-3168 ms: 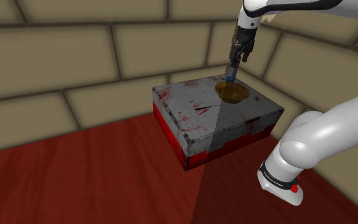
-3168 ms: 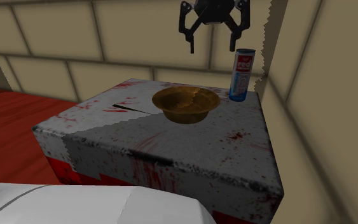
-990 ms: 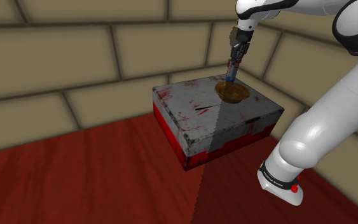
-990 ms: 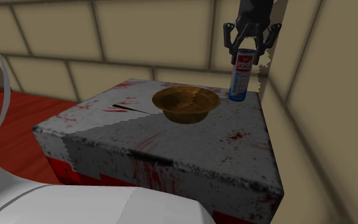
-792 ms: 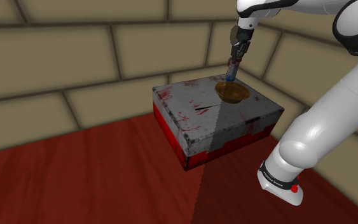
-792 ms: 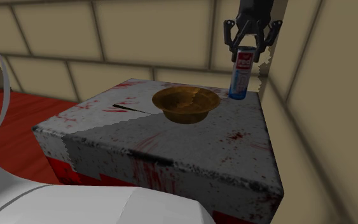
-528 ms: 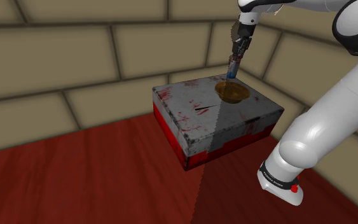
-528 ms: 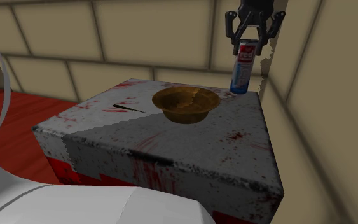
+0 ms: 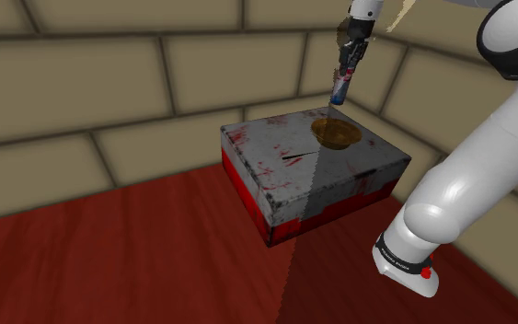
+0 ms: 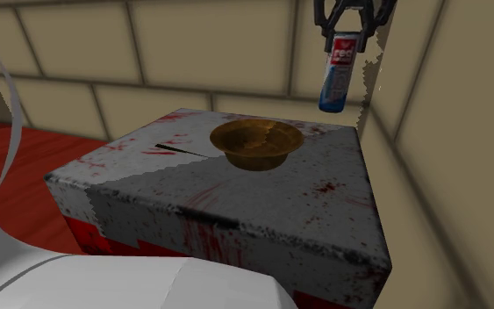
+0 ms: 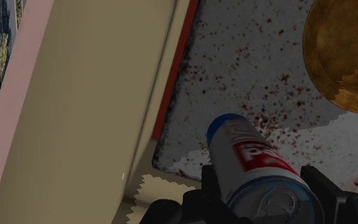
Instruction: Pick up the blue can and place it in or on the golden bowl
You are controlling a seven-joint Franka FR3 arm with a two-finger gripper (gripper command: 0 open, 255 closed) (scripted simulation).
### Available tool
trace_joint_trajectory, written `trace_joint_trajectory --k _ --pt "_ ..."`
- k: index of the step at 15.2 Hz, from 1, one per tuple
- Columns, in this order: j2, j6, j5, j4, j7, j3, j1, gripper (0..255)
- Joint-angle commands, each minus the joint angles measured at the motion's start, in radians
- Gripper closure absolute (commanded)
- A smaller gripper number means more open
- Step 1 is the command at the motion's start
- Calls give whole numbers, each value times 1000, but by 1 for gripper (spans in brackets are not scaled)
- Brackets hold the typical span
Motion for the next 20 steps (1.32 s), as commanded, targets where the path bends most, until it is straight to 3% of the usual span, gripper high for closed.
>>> trace_joint_trajectory --k 1,9,14,20 --pt "9 -27 4 35 -3 -1 1 255" --pt "46 -138 22 178 -17 -7 0 255" --pt "-134 -174 -44 47 107 83 32 255" --pt "-306 -243 -63 -59 242 200 46 255"
